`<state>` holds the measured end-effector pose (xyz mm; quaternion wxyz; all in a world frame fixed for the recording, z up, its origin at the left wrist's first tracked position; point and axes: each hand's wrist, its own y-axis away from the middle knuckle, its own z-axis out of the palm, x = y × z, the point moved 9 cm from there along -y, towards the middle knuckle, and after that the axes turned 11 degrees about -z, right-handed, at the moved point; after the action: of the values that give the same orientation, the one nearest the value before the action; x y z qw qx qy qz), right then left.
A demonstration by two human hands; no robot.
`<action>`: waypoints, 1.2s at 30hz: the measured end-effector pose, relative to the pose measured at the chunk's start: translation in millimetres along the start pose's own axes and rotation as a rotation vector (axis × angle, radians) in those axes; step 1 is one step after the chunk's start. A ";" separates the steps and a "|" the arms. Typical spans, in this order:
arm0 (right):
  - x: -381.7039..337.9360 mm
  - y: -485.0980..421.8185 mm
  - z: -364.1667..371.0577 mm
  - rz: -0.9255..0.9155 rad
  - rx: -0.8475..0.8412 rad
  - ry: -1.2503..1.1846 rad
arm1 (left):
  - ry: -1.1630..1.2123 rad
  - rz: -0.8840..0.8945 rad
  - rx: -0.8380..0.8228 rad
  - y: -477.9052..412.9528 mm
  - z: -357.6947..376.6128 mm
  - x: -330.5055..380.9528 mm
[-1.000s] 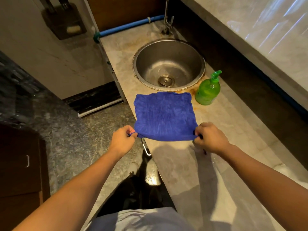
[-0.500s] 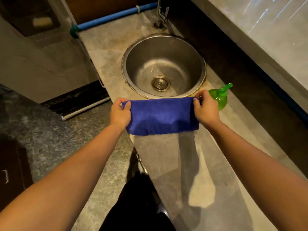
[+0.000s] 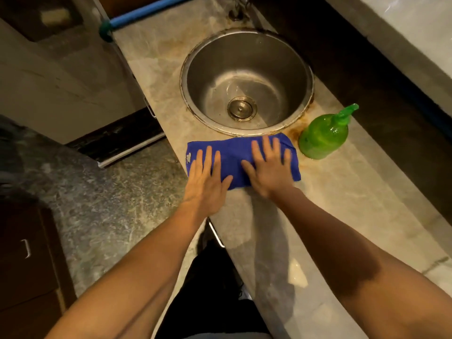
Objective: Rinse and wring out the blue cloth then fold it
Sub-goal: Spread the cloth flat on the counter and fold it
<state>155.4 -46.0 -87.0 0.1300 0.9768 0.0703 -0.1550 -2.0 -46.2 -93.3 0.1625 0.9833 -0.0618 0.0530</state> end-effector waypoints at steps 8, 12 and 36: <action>45.7 22.1 6.7 -0.032 -0.007 0.159 | -0.098 0.052 -0.053 -6.9 11.0 -18.6; 47.8 22.3 -2.1 0.040 -0.076 0.017 | -0.059 0.015 -0.114 -2.9 2.2 -9.5; 101.2 98.0 -68.7 0.546 0.539 -0.987 | -0.149 -0.076 0.146 76.1 -15.3 37.3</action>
<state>287.7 -110.9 -33.7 -0.0687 0.7713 -0.2916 -0.5616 23.0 -116.7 -50.4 0.0875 0.9954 -0.0326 -0.0219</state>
